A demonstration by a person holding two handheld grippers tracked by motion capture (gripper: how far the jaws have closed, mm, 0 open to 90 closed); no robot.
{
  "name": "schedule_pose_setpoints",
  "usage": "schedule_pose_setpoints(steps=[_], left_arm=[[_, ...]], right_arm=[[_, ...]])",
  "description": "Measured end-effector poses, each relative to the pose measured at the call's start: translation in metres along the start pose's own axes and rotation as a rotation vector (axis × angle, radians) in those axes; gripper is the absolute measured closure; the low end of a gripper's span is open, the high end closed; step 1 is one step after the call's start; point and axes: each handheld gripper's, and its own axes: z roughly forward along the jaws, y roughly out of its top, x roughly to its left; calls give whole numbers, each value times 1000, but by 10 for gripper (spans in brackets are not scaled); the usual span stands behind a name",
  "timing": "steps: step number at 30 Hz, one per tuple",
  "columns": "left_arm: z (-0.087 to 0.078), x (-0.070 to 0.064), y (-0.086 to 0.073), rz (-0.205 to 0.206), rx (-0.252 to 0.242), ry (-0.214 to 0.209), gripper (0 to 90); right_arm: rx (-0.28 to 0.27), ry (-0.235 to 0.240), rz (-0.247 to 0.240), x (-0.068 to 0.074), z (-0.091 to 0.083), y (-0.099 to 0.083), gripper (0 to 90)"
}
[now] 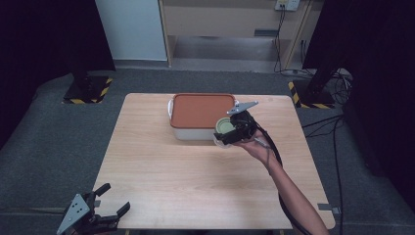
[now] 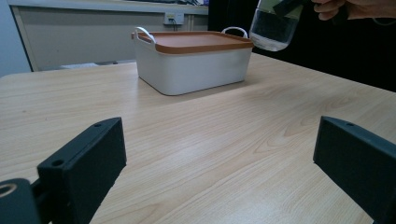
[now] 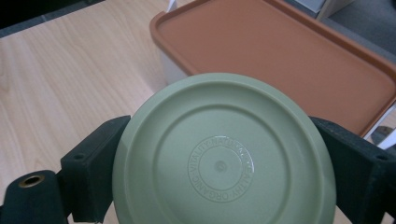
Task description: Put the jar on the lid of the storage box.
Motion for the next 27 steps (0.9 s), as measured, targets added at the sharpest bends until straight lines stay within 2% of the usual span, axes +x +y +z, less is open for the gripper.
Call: schedule_pose_setpoints(steps=[20,27], left_arm=[[1,3,-1,-8,4,-8,16],[1,3,-1,-10,2,-9,16]], right_arm=[[41,-48,56,-33,34,52,117],[52,-47,89,-41,46,61,117]])
